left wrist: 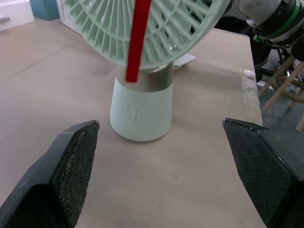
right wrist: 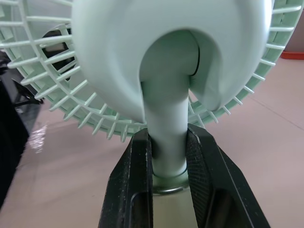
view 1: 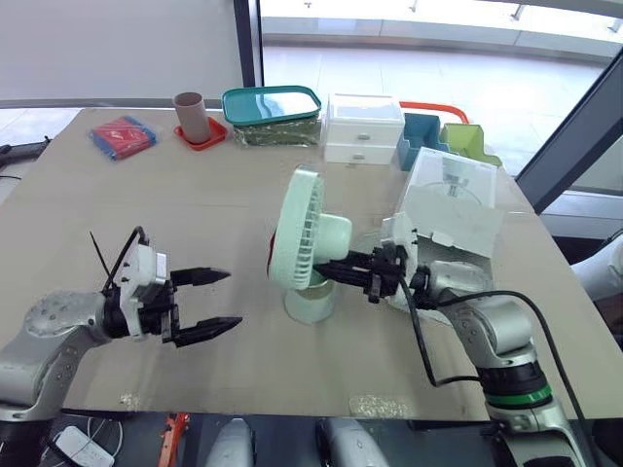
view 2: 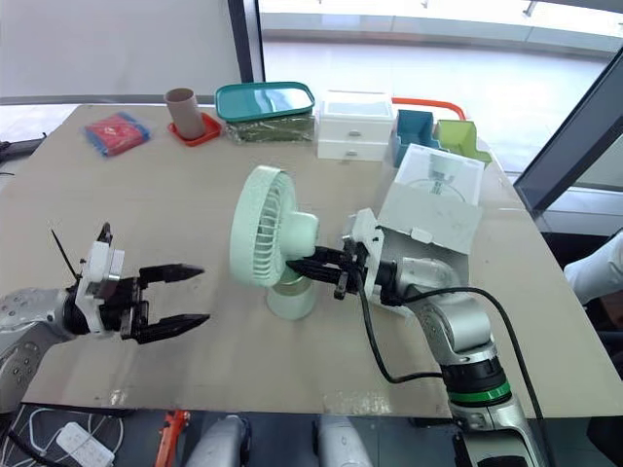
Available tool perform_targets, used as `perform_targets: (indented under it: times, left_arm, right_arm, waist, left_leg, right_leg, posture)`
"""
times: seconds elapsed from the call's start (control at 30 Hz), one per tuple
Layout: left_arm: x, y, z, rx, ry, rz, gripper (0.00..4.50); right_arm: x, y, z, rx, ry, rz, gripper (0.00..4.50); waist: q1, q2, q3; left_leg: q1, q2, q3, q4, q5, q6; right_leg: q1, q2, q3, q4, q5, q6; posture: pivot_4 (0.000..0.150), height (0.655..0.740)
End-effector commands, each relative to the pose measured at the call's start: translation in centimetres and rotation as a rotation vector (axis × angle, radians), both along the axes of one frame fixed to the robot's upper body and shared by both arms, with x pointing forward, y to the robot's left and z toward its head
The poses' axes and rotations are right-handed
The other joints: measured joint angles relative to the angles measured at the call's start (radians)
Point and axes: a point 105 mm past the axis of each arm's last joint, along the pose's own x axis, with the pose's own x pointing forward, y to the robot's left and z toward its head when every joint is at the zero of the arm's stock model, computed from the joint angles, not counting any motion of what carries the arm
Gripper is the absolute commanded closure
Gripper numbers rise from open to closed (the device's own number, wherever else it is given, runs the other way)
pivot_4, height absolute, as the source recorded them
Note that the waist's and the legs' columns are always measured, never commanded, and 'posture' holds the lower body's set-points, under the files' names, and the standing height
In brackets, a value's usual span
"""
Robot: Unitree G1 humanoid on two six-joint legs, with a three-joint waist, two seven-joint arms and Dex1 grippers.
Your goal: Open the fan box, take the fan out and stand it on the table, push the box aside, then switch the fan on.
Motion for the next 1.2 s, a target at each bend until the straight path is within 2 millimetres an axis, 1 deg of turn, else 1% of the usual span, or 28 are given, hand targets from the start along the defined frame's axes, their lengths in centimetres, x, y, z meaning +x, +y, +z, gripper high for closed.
perform_targets:
  times: [0.03, 0.17, 0.37, 0.53, 0.7, 0.73, 0.8, 0.83, 0.9, 0.97, 1.07, 1.13, 1.2]
  left_arm:
    - [0.2, 0.4, -0.1, 0.019, -0.027, 0.006, 0.07]
    - [0.2, -0.2, -0.3, 0.012, -0.026, 0.002, 0.07]
    - [-0.1, -1.2, -0.7, 0.005, -0.026, -0.013, 0.07]
    - [-0.1, -1.4, -1.8, 0.032, -0.011, -0.004, 0.07]
    - [0.4, -1.4, -2.9, 0.063, -0.013, 0.016, 0.07]
    - [0.4, -1.5, -3.1, 0.066, -0.013, 0.017, 0.46]
    - [0.5, -1.6, -3.3, 0.063, -0.009, 0.016, 0.71]
    - [0.6, -1.7, -3.4, 0.061, -0.007, 0.017, 1.24]
    - [0.9, -1.9, -3.6, 0.057, -0.008, 0.025, 1.75]
    - [1.1, -2.0, -3.7, 0.050, -0.004, 0.036, 2.65]
    - [1.3, -2.4, -3.9, 0.037, 0.006, 0.042, 3.60]
    - [1.2, -2.7, -4.0, 0.030, 0.018, 0.037, 4.45]
    - [1.0, -3.1, -4.0, 0.026, 0.028, 0.020, 4.45]
  right_arm:
    - [-2.2, 0.8, 0.8, -0.015, -0.070, 0.147, 4.09]
    - [-2.9, 1.5, 0.8, -0.014, -0.065, 0.207, 4.09]
    - [-2.7, 2.2, 0.3, 0.010, -0.066, 0.198, 4.09]
    - [-2.6, 2.4, -0.6, 0.001, -0.068, 0.182, 4.09]
    - [-2.6, 2.3, -0.6, 0.002, -0.074, 0.167, 4.09]
    - [-2.6, 2.3, -0.7, 0.001, -0.076, 0.165, 4.09]
    - [-2.5, 2.2, -0.7, -0.001, -0.082, 0.160, 4.09]
    - [-2.5, 2.2, -0.6, 0.000, -0.085, 0.156, 4.09]
    - [-2.4, 2.1, -0.6, -0.001, -0.086, 0.152, 4.09]
    - [-2.4, 2.1, -0.6, -0.002, -0.087, 0.151, 4.09]
    - [-2.5, 2.2, -0.7, -0.004, -0.085, 0.152, 4.09]
    - [-2.6, 2.2, -0.8, -0.008, -0.085, 0.152, 4.09]
    - [-2.6, 2.2, -1.0, -0.017, -0.084, 0.152, 4.09]
  waist:
    - [0.002, 0.000, 0.000]
    - [0.001, 0.000, 0.000]
    - [0.001, 0.000, 0.000]
    - [0.001, 0.000, 0.000]
    - [0.000, 0.000, 0.000]
    - [-0.001, 0.000, 0.000]
    - [-0.001, 0.000, 0.000]
    - [-0.001, 0.000, 0.000]
    - [-0.001, 0.000, 0.000]
    - [-0.001, 0.000, 0.000]
    - [-0.001, 0.000, 0.000]
    - [-0.001, 0.000, 0.000]
    - [-0.001, 0.000, 0.000]
  left_leg:
    - [0.000, 0.000, 0.000, 0.000, 0.000, 0.000]
    - [0.000, 0.000, 0.000, 0.000, 0.000, 0.000]
    - [0.000, 0.001, 0.000, 0.000, 0.000, 0.000]
    - [0.001, 0.001, 0.000, 0.000, 0.000, 0.000]
    - [0.002, 0.001, 0.000, 0.000, 0.000, 0.000]
    - [0.002, 0.001, 0.000, 0.001, 0.000, 0.000]
    - [0.003, 0.001, 0.000, 0.001, 0.000, 0.000]
    - [0.003, 0.001, 0.000, 0.001, 0.000, -0.001]
    - [0.003, 0.001, 0.000, 0.001, 0.000, 0.000]
    - [0.003, 0.001, 0.000, 0.001, 0.000, -0.001]
    - [0.003, 0.001, 0.000, 0.001, 0.000, -0.001]
    - [0.003, 0.001, 0.000, 0.001, 0.000, -0.001]
    - [0.003, 0.001, 0.000, 0.001, 0.000, -0.001]
  right_leg:
    - [0.000, 0.000, 0.000, 0.000, 0.000, 0.000]
    - [0.000, 0.000, 0.000, 0.000, 0.000, 0.000]
    - [0.000, 0.000, 0.000, 0.000, 0.000, 0.000]
    - [0.001, 0.000, 0.000, 0.001, 0.000, 0.000]
    - [0.001, 0.001, 0.000, 0.002, 0.000, -0.001]
    - [0.001, 0.001, 0.000, 0.002, 0.001, -0.001]
    - [0.001, 0.001, 0.000, 0.002, 0.001, -0.001]
    - [0.001, 0.001, 0.000, 0.002, 0.001, -0.001]
    - [0.001, 0.001, 0.000, 0.002, 0.001, -0.001]
    - [0.002, 0.001, 0.000, 0.002, 0.001, -0.001]
    - [0.002, 0.001, 0.000, 0.003, 0.001, -0.001]
    - [0.002, 0.001, 0.000, 0.003, 0.001, -0.001]
    - [0.002, 0.001, 0.000, 0.003, 0.001, -0.001]
  posture:
    - [0.150, 0.7400]
    - [0.150, 0.7400]
    - [0.150, 0.7400]
    - [0.150, 0.7400]
    - [0.150, 0.7400]
    - [0.150, 0.7400]
    - [0.150, 0.7400]
    - [0.150, 0.7400]
    - [0.150, 0.7400]
    - [0.150, 0.7400]
    - [0.150, 0.7400]
    - [0.150, 0.7400]
    - [0.150, 0.7400]
